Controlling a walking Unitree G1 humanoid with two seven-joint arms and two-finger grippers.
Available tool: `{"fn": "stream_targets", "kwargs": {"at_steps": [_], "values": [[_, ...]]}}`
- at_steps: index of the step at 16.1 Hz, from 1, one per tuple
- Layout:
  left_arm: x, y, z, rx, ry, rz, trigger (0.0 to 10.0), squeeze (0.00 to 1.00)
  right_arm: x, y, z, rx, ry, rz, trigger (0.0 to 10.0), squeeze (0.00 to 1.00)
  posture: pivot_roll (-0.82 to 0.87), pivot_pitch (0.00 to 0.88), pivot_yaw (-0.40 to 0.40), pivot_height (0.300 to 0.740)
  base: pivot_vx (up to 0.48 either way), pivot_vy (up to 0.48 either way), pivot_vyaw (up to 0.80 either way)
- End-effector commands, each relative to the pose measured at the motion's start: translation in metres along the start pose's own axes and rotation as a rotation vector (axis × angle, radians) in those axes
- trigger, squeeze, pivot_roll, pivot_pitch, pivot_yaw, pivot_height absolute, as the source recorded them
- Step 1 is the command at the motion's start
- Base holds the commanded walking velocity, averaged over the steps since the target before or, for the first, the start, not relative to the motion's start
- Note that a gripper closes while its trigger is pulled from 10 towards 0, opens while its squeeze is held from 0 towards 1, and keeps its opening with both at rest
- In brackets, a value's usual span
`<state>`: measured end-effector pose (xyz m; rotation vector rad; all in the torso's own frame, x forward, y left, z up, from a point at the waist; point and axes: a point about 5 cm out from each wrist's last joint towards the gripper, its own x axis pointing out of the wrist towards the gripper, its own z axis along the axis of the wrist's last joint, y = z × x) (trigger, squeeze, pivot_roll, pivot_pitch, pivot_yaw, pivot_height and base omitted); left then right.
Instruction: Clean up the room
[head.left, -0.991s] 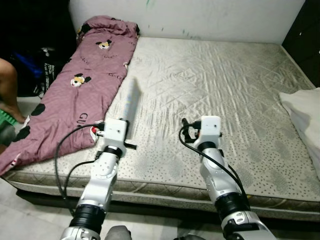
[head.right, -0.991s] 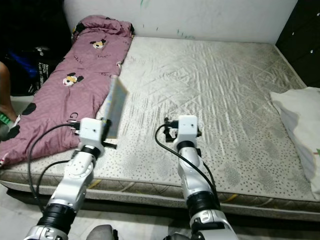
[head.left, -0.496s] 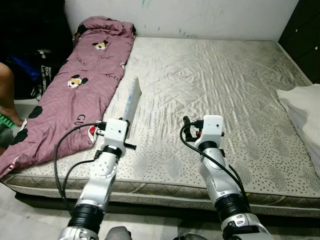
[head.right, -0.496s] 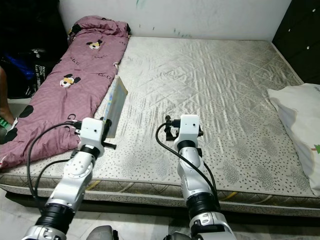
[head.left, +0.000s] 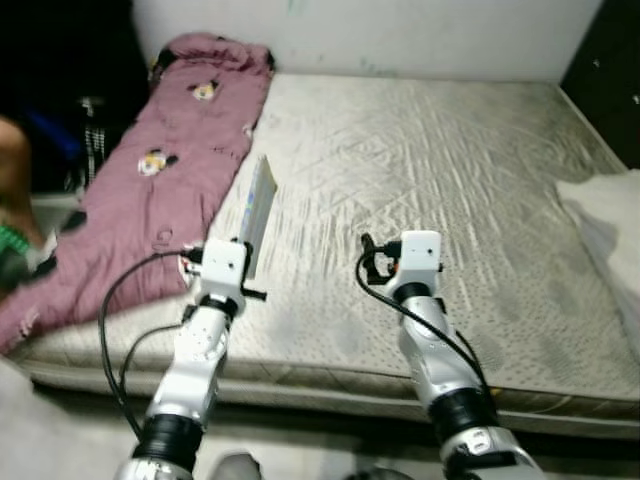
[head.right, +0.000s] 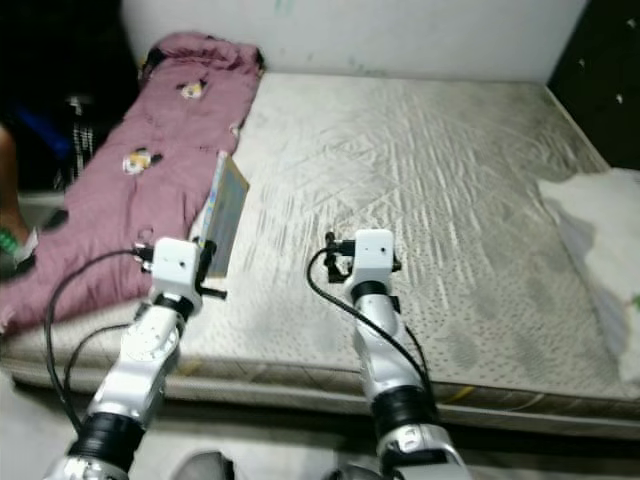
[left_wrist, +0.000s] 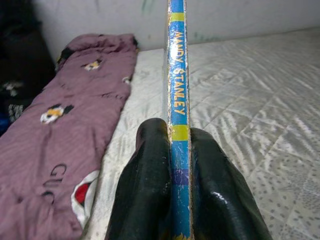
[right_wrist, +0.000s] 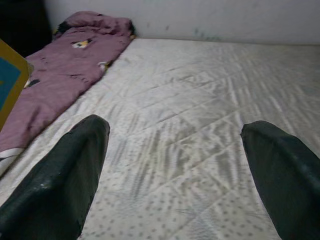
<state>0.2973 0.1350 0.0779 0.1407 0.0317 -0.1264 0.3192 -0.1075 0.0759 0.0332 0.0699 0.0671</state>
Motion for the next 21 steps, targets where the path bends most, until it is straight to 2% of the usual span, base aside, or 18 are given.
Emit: {"fn": "stream_targets", "kwargs": {"at_steps": [1, 8, 11, 21], "values": [[0.0025, 0.0039, 0.0112, 0.001, -0.05, 0.006, 10.0, 0.0, 0.0027, 0.0011, 0.005, 0.007, -0.01, 0.004, 10.0, 0.0, 0.08, 0.0, -0.021, 0.74, 0.0, 0.0, 0.0], [0.0068, -0.0006, 0.0141, 0.002, -0.06, -0.026, 10.0, 0.0, 0.0049, 0.0008, 0.0085, -0.022, -0.028, 0.015, 10.0, 0.0, 0.07, 0.0, -0.016, 0.74, 0.0, 0.0, 0.0], [0.0077, -0.002, 0.0146, -0.003, -0.062, -0.031, 10.0, 0.0, 0.0056, 0.0003, 0.0082, -0.03, -0.024, 0.014, 10.0, 0.0, 0.06, 0.0, -0.018, 0.74, 0.0, -0.08, 0.79], [0.0118, -0.0043, 0.0168, -0.018, -0.069, -0.034, 10.0, 0.0, 0.0095, -0.0006, 0.0078, -0.017, -0.006, 0.008, 10.0, 0.0, 0.06, 0.0, -0.024, 0.74, 0.0, -0.298, 0.06]]}}
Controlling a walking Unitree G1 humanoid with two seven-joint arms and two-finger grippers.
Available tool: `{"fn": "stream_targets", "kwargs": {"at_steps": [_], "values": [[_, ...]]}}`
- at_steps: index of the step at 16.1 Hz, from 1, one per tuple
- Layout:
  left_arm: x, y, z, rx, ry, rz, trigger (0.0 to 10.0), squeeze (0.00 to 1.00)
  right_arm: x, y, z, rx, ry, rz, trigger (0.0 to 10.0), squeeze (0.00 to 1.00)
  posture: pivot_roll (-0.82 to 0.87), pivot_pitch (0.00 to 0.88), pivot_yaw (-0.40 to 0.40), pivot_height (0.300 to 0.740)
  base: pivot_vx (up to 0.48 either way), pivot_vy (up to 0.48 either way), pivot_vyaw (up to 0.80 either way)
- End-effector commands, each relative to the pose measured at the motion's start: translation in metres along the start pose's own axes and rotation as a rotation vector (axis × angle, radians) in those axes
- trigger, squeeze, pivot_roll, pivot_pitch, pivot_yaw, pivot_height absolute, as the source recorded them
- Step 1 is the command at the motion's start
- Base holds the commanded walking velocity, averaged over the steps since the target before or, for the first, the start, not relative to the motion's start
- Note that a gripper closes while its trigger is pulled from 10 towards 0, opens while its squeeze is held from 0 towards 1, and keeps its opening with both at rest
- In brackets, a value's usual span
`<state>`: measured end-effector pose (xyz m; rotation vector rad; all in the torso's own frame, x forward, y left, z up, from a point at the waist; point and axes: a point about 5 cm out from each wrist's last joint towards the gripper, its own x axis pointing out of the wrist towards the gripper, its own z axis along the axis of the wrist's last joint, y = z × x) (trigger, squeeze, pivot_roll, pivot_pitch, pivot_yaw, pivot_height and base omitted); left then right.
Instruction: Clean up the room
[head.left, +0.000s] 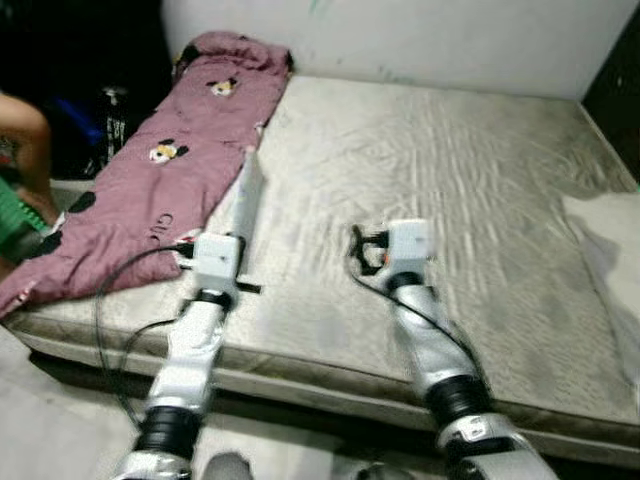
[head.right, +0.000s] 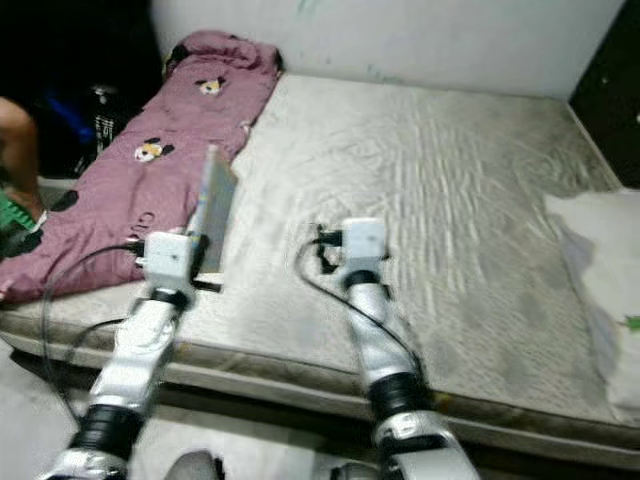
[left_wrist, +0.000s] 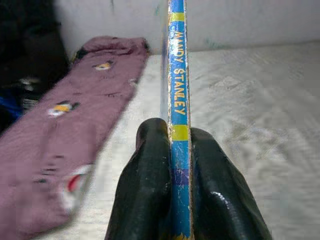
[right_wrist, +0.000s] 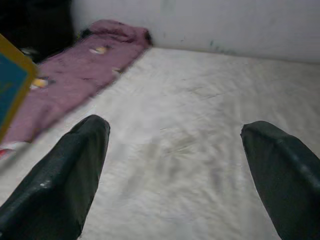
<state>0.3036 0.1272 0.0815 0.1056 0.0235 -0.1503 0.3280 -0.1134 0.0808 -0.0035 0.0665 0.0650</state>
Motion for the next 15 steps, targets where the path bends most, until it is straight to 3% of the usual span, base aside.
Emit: {"fn": "stream_targets", "kwargs": {"at_steps": [1, 8, 15], "values": [[0.0054, 0.0013, 0.0121, 0.018, -0.058, -0.012, 10.0, 0.0, 0.0019, 0.0056, 0.0023, 0.018, -0.003, 0.011, 10.0, 0.0, 0.06, 0.0, -0.023, 0.74, 0.0, -0.289, 0.0], [0.0064, -0.0007, 0.012, 0.025, -0.06, -0.02, 10.0, 0.0, 0.0028, 0.004, 0.0014, 0.011, -0.001, 0.007, 10.0, 0.0, 0.06, 0.0, -0.027, 0.74, 0.0, -0.276, 0.0], [0.0056, -0.0023, 0.0124, -0.028, -0.074, -0.039, 10.0, 0.0, 0.0022, 0.0027, 0.0006, 0.011, 0.001, 0.002, 10.0, 0.0, 0.05, 0.0, -0.028, 0.74, 0.0, 0.0, 0.0]]}}
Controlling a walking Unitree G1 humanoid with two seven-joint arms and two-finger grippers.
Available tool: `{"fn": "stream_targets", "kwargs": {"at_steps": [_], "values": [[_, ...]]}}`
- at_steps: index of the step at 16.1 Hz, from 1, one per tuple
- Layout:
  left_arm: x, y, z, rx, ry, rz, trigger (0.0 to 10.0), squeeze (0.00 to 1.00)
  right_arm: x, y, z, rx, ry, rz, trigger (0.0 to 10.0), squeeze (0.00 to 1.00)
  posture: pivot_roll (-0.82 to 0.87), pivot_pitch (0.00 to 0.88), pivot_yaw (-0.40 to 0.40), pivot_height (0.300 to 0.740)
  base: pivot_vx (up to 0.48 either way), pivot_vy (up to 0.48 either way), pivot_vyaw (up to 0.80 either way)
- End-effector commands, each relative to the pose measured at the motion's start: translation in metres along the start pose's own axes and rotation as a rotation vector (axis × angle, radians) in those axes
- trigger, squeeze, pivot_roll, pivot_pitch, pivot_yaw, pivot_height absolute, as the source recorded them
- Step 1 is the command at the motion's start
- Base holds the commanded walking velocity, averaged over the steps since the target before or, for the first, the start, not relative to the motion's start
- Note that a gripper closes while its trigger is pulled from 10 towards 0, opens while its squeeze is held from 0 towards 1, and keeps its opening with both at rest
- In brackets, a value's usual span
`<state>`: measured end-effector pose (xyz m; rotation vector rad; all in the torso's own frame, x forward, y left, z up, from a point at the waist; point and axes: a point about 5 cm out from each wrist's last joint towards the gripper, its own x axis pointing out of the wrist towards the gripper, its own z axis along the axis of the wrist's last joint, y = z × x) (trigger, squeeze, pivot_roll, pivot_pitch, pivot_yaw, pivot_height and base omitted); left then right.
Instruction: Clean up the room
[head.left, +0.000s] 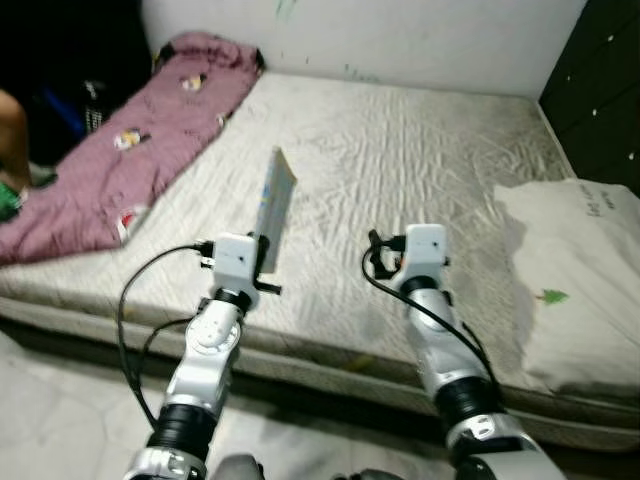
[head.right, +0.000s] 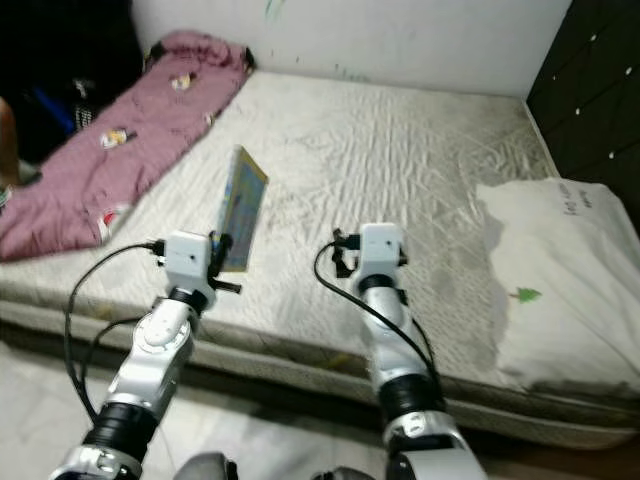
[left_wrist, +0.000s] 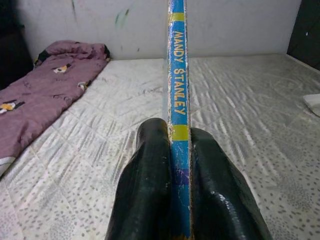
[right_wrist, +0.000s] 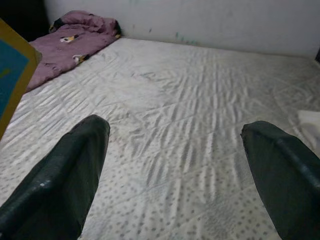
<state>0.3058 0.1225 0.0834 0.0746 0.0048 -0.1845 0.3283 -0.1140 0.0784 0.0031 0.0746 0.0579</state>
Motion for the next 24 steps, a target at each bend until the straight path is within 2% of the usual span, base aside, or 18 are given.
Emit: {"fn": "stream_targets", "kwargs": {"at_steps": [1, 3, 15, 22, 24], "values": [[0.0028, 0.0011, 0.0101, 0.002, -0.052, -0.01, 10.0, 0.0, 0.0016, 0.003, 0.0029, 0.005, -0.007, 0.006, 10.0, 0.0, 0.05, 0.0, -0.027, 0.74, 0.0, 0.0, 0.0], [0.0024, -0.0001, 0.0106, -0.007, -0.057, -0.019, 10.0, 0.0, 0.0013, 0.0025, 0.0027, 0.006, -0.006, 0.004, 10.0, 0.0, 0.05, 0.0, -0.029, 0.74, 0.0, 0.0, 0.0], [0.0004, -0.0017, 0.0099, -0.03, -0.054, -0.037, 10.0, 0.0, -0.0001, 0.002, 0.002, 0.006, -0.004, 0.004, 10.0, 0.0, 0.05, 0.0, -0.029, 0.74, 0.306, 0.0, 0.0], [0.0019, -0.0025, 0.0087, -0.017, -0.04, -0.029, 10.0, 0.0, 0.0006, 0.0012, 0.0017, 0.009, 0.002, 0.001, 10.0, 0.0, 0.06, 0.0, -0.032, 0.74, 0.0, 0.0, 0.0], [0.0021, -0.0029, 0.0088, -0.009, -0.04, -0.03, 10.0, 0.0, 0.0007, 0.001, 0.0013, 0.01, 0.006, -0.001, 10.0, 0.0, 0.06, 0.0, -0.032, 0.74, 0.0, 0.0, -0.67]]}}
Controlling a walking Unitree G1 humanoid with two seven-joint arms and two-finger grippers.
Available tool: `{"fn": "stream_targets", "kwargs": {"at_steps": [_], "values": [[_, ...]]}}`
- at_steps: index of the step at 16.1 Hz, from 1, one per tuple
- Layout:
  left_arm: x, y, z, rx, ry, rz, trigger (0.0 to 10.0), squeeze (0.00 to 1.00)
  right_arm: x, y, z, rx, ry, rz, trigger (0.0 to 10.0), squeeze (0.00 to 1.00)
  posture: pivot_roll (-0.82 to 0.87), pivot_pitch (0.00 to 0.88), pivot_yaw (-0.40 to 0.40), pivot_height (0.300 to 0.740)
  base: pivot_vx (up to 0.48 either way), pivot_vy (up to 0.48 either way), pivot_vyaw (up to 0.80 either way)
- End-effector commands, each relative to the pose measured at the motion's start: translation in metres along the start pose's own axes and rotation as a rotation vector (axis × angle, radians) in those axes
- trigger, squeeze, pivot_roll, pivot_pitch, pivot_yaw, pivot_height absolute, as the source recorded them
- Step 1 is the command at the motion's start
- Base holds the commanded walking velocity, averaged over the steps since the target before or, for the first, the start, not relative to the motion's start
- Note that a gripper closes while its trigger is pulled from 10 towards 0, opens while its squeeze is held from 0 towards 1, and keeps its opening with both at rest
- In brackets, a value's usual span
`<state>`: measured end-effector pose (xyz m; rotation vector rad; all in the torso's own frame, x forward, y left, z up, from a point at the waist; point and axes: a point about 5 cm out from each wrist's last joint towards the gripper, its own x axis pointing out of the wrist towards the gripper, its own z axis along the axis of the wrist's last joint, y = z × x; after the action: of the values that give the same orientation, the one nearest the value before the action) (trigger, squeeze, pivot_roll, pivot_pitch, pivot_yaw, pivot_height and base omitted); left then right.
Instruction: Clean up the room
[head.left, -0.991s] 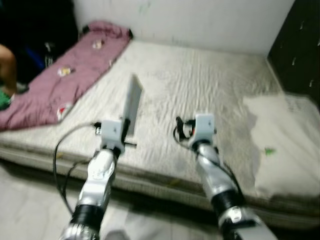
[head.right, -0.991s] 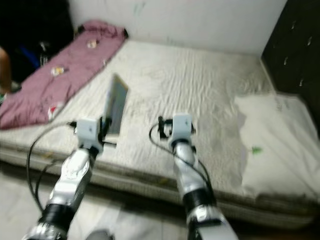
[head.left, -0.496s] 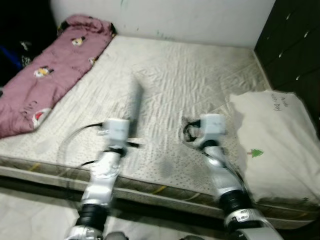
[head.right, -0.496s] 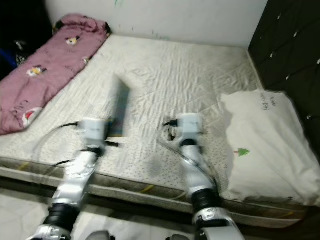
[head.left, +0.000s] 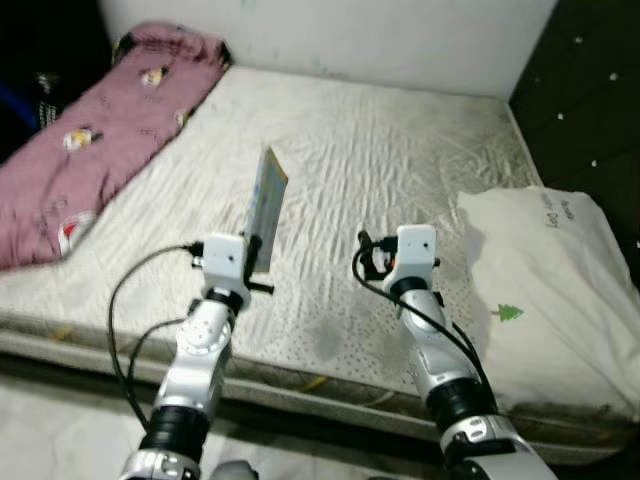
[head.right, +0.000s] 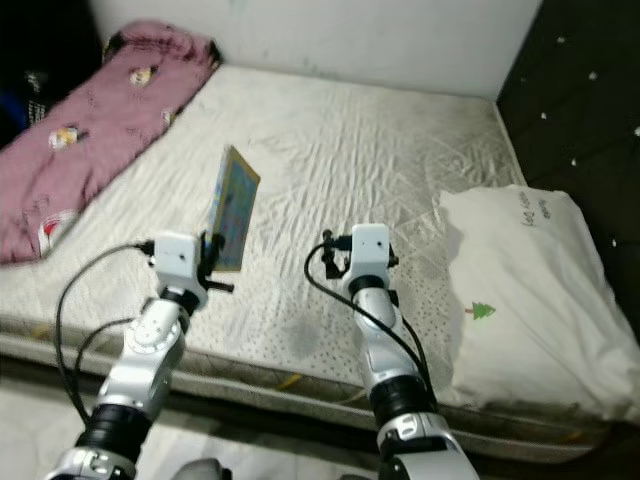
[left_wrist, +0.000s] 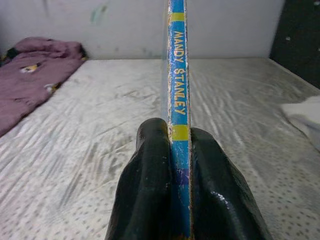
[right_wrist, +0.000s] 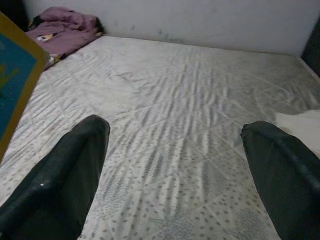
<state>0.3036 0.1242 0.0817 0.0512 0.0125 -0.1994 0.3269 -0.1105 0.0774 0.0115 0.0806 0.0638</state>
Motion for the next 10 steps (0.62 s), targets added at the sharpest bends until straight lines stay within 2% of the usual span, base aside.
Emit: {"fn": "stream_targets", "kwargs": {"at_steps": [1, 10], "values": [[0.0049, -0.0039, 0.0103, 0.013, -0.043, -0.011, 10.0, 0.0, 0.002, -0.0026, 0.0025, 0.002, 0.001, -0.008, 10.0, 0.0, 0.06, 0.0, -0.031, 0.74, 0.0, 0.0, -0.8], [0.0053, -0.0032, 0.0115, 0.017, -0.05, 0.002, 10.0, 0.0, 0.0028, -0.0028, 0.003, 0.001, 0.0, -0.008, 10.0, 0.0, 0.06, 0.0, -0.034, 0.74, 0.0, 0.0, -0.8]]}}
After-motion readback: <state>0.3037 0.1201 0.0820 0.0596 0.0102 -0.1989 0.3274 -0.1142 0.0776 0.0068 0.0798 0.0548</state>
